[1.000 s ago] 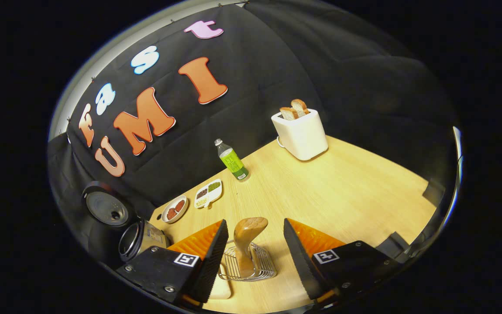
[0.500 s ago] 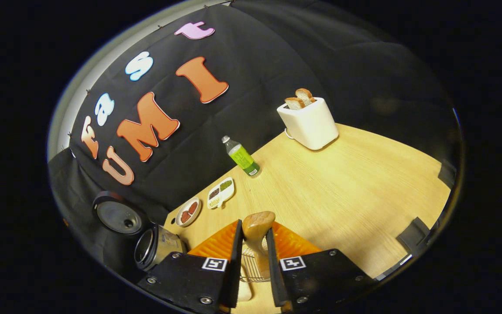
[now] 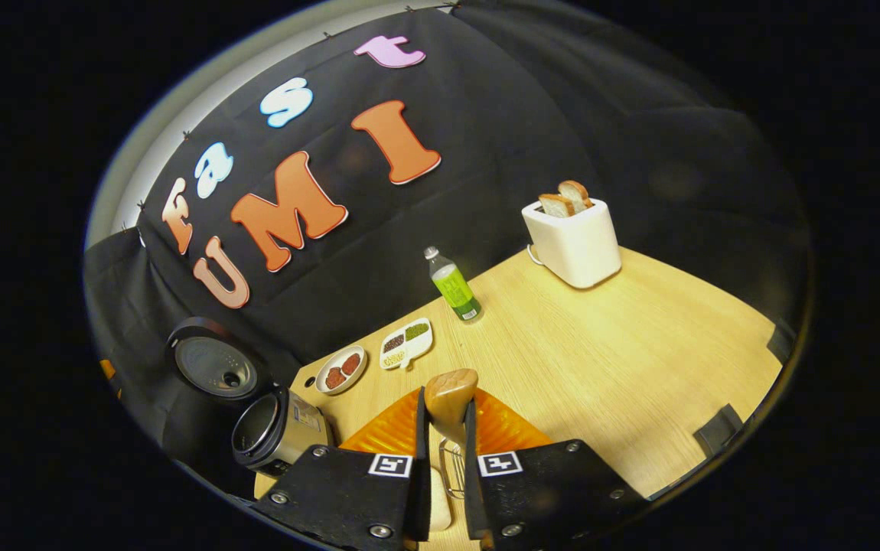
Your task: Close the left gripper, press the button to open the rice cooker; take a wooden spoon from the chopstick holder with the right hand, scoop a spoonful of rice and pour it into the rice cooker, then put the wooden spoon back into the chopstick holder.
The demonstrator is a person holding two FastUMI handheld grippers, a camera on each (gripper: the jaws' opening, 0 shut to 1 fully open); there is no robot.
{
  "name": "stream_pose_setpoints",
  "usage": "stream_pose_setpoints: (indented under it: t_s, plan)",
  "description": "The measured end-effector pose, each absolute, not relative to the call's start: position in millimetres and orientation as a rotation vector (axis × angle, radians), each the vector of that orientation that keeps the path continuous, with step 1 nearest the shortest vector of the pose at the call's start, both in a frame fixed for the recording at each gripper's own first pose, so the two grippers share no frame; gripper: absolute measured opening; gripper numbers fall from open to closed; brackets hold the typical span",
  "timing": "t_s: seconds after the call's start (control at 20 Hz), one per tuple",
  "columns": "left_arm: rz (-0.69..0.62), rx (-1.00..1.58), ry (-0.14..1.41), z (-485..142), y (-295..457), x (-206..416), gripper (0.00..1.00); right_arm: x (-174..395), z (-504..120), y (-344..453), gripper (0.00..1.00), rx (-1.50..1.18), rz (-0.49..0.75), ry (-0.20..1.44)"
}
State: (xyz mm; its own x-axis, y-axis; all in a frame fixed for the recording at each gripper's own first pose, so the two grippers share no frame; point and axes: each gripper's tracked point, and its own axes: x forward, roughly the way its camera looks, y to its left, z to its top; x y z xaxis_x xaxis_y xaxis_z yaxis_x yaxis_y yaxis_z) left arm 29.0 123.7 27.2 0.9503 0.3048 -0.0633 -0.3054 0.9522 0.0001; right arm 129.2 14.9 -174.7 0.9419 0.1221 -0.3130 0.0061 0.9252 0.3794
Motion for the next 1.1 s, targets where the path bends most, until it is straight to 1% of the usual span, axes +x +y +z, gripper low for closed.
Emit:
stream_pose_setpoints:
  t_s: [0.2,0.3,0.4,0.45,0.6,0.65,0.7,1.0,1.05,1.1]
  plan:
    - [0.293,0.005,0.059,26.2,128.9,30.1,0.94,124.1,-141.1,27.4,0.17,0.301,0.085,0.279]
    - [0.29,0.025,0.069,24.0,134.5,31.1,0.98,119.2,-121.1,40.9,0.17,0.296,0.11,0.246]
    - [0.281,0.037,0.065,26.1,139.1,31.0,1.0,115.4,-104.0,59.5,0.17,0.284,0.142,0.217]
    - [0.278,0.044,0.063,27.8,142.5,31.2,0.94,112.3,-96.8,70.8,0.17,0.279,0.159,0.201]
    - [0.271,0.052,0.056,28.5,153.5,31.4,0.98,102.2,-81.5,108.6,0.17,0.269,0.215,0.174]
    - [0.268,0.05,0.056,29.0,157.1,32.0,0.99,98.7,-81.6,122.3,0.12,0.263,0.237,0.175]
    - [0.268,0.049,0.057,28.3,162.6,32.5,1.0,95.7,-83.3,133.8,0.17,0.257,0.253,0.177]
    - [0.235,0.061,0.078,19.3,186.7,34.3,0.98,90.3,-141.1,181.2,0.17,0.157,0.285,0.242]
    - [0.226,0.057,0.081,18.4,189.7,35.0,0.94,91.6,-153.1,183.6,0.17,0.127,0.28,0.253]
    - [0.218,0.051,0.085,16.8,192.7,34.7,0.98,92.0,-163.9,186.1,0.17,0.087,0.277,0.26]
